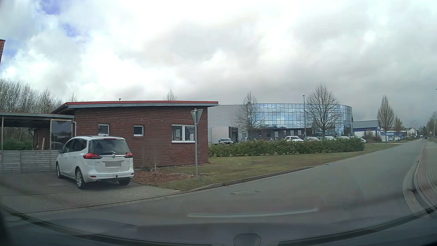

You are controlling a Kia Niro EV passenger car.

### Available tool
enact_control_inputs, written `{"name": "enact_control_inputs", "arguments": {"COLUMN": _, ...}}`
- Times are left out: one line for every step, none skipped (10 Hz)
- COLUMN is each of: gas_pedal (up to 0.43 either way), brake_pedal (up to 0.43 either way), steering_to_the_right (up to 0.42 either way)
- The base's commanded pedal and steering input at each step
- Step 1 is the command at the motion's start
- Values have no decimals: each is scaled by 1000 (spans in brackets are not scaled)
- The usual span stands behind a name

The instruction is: Follow the waypoints while adhering to traffic rules and regulations

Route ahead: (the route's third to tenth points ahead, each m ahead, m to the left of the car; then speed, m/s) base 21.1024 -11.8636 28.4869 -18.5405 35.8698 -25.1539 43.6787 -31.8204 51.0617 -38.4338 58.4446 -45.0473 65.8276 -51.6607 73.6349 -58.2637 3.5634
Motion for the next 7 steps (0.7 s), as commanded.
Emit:
{"name": "enact_control_inputs", "arguments": {"gas_pedal": 130, "brake_pedal": 0, "steering_to_the_right": 331}}
{"name": "enact_control_inputs", "arguments": {"gas_pedal": 130, "brake_pedal": 0, "steering_to_the_right": 331}}
{"name": "enact_control_inputs", "arguments": {"gas_pedal": 130, "brake_pedal": 0, "steering_to_the_right": 331}}
{"name": "enact_control_inputs", "arguments": {"gas_pedal": 130, "brake_pedal": 0, "steering_to_the_right": 331}}
{"name": "enact_control_inputs", "arguments": {"gas_pedal": 130, "brake_pedal": 0, "steering_to_the_right": 331}}
{"name": "enact_control_inputs", "arguments": {"gas_pedal": 130, "brake_pedal": 0, "steering_to_the_right": 331}}
{"name": "enact_control_inputs", "arguments": {"gas_pedal": 130, "brake_pedal": 0, "steering_to_the_right": 331}}
